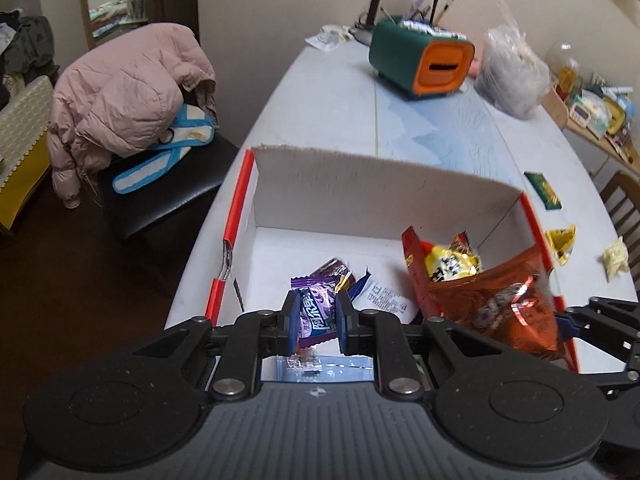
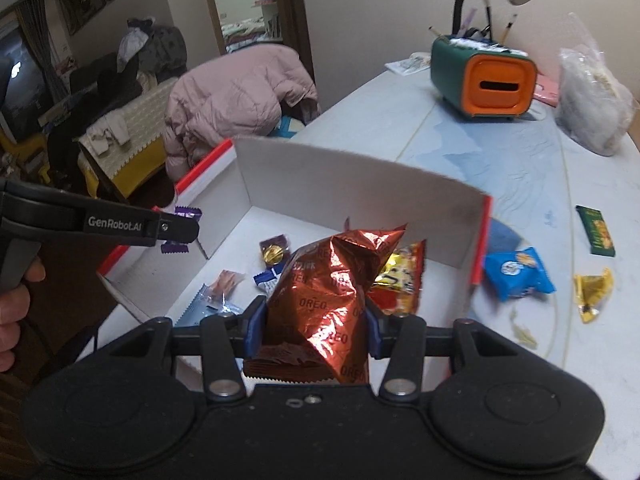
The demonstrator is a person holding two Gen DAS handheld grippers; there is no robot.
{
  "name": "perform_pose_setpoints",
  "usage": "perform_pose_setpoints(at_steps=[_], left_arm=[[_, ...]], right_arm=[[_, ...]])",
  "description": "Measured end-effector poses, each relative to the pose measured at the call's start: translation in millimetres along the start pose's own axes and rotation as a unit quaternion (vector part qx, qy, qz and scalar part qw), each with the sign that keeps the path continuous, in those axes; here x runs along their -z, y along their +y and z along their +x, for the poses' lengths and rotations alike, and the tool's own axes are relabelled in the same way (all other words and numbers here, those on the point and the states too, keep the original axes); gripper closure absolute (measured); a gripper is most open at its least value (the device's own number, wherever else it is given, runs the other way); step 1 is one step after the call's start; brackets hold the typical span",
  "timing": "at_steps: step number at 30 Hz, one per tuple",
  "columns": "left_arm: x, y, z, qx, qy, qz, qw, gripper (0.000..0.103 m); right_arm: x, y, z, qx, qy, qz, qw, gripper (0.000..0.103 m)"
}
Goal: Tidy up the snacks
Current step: 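Carry the red foil bag and purple candy over the white box, then open both tools to drop the foil bag and candy into the box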
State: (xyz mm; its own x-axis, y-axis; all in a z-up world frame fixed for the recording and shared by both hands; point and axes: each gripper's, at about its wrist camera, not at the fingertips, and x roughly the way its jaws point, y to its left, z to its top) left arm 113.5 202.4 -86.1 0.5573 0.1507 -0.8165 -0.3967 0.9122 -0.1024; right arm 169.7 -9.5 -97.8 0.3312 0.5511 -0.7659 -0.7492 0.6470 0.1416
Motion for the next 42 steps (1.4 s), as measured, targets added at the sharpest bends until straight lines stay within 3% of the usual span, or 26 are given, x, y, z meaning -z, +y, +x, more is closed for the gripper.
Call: perform_pose_setpoints(at_steps=[20, 27, 33, 42], left_arm=[[8.9, -7.5, 62.0, 0.013, 0.071, 0.050, 0.9961, 0.085], [12.9, -7.8, 70.6, 0.014, 0.086, 0.058, 0.9945, 0.085], [12.8, -7.9, 71.4, 0.018, 0.088, 0.057, 0.9944, 0.084], [14.9, -8.7, 53.8, 0.037, 0.073, 0.056, 0.9950, 0.075]], right_arm=[[2.5, 19.3, 53.2, 0.005, 0.055, -0.011, 0.998, 0.056], [3.3, 18.8, 58.2, 0.007, 0.058, -0.003, 0.998, 0.049], [5.8, 17.5, 55.4, 0.009, 0.053, 0.002, 0.999, 0.041], [7.9, 12.9, 38.0, 0.011, 0.033, 0.020, 0.999, 0.037]])
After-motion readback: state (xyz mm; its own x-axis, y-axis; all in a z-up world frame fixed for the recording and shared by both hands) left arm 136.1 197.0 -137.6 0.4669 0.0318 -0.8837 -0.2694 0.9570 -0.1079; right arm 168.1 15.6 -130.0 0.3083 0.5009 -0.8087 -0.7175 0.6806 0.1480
